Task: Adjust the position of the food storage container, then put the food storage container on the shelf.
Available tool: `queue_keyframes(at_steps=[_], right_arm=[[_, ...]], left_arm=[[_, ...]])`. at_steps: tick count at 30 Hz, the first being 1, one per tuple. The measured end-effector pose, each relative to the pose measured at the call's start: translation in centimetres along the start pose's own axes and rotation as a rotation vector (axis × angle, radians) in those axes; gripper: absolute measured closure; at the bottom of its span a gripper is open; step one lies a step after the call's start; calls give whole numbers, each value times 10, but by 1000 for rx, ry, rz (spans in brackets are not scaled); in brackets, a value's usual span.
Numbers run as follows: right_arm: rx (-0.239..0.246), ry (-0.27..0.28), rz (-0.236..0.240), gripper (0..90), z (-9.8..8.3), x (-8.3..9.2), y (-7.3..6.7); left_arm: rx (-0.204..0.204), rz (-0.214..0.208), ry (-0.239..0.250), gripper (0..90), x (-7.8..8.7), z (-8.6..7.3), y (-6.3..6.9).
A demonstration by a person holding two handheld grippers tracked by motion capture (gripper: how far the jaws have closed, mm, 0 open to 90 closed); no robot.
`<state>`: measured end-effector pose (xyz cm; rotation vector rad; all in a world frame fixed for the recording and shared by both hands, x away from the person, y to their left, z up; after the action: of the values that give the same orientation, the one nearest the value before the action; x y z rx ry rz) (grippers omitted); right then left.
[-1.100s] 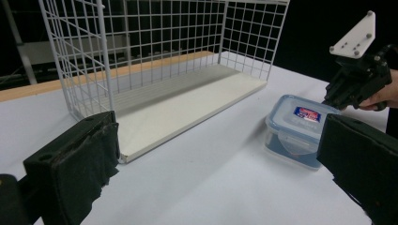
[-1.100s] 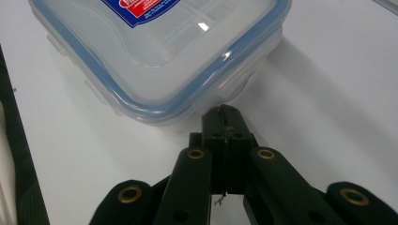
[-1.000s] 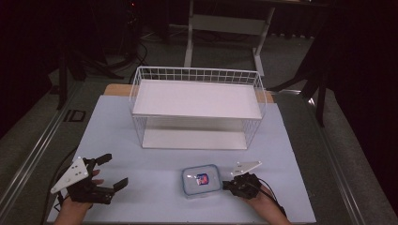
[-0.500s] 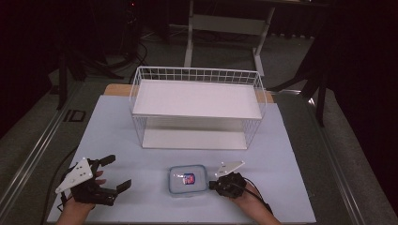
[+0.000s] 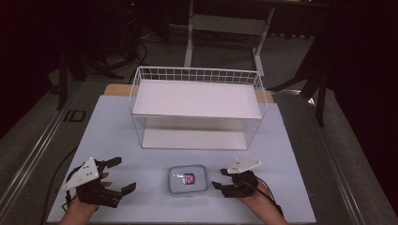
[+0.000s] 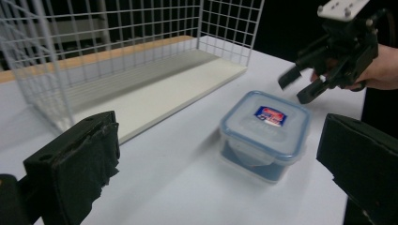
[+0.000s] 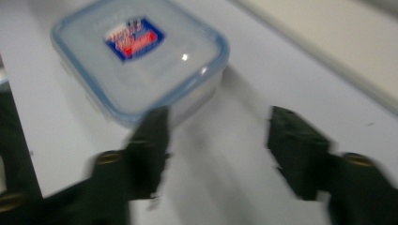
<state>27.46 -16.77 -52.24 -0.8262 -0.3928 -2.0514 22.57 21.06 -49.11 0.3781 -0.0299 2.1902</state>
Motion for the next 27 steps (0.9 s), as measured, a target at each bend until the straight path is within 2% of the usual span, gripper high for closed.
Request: queue_keyframes(at_steps=[1,2,3,4,5,8,9,10,11,12,13,15,16,17,18,20,21,22,24,25,26,27], right_arm=[[-3,13,-17,288,2,3,0],[-4,21,-15,174,3,4,-1],[-4,36,-14,131,4,6,-2],[-13,46,-23,134,5,8,-1],[-24,65,-14,106,7,10,-2],[-38,99,3,106,10,14,-3],[-62,121,-69,118,14,17,-1],[-50,135,-120,138,15,18,-1],[-38,154,-154,139,17,20,-1],[-28,170,-164,154,19,21,-2],[-21,174,-154,154,21,22,-2],[-43,167,-128,179,24,22,-1],[-43,186,-116,179,26,23,-1],[-47,214,-118,189,28,24,-1],[-67,215,-117,195,29,26,0],[-72,198,-133,193,31,27,0],[-78,194,-129,187,32,28,1],[-102,187,-112,140,32,26,1],[-140,177,-87,110,31,22,0],[-141,180,-89,105,30,19,0],[-161,172,-89,105,29,17,0],[-193,156,-68,105,28,13,0]], left_arm=[[0,-2,-3,5,-1,0,1],[8,-8,-10,5,-3,1,2],[16,-12,-12,5,-4,2,2],[27,-21,-16,5,-5,3,3],[39,-29,-23,5,-6,4,3],[60,-39,-42,5,-9,5,2],[72,-38,-49,5,-11,6,1],[91,-49,-47,5,-14,7,0],[112,-60,-44,6,-16,8,0],[124,-73,-55,6,-20,10,0],[121,-72,-70,5,-25,12,1],[106,-54,-107,11,-32,14,2],[115,-49,-117,85,-36,15,2],[133,-57,-114,110,-39,15,2],[152,-62,-110,110,-43,16,3],[174,-53,-137,104,-49,16,4],[200,-47,-162,99,-54,14,5],[227,-57,-172,88,-59,13,6],[295,-107,-183,89,-67,9,7],[323,-111,-201,89,-71,6,7],[356,-124,-228,92,-76,2,8],[381,-133,-255,93,-80,-2,9]])
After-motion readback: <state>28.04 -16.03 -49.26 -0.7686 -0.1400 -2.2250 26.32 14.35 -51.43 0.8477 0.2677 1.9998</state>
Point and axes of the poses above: each handheld gripper's, and its own axes: x roughly backward along the jaws, z roughly out of its top, y roughly to its right, the point moved 4 cm from there along -x, roughly forward along the jaws, and after that the axes turned 2 degrees about -z, right-handed, at the moved point
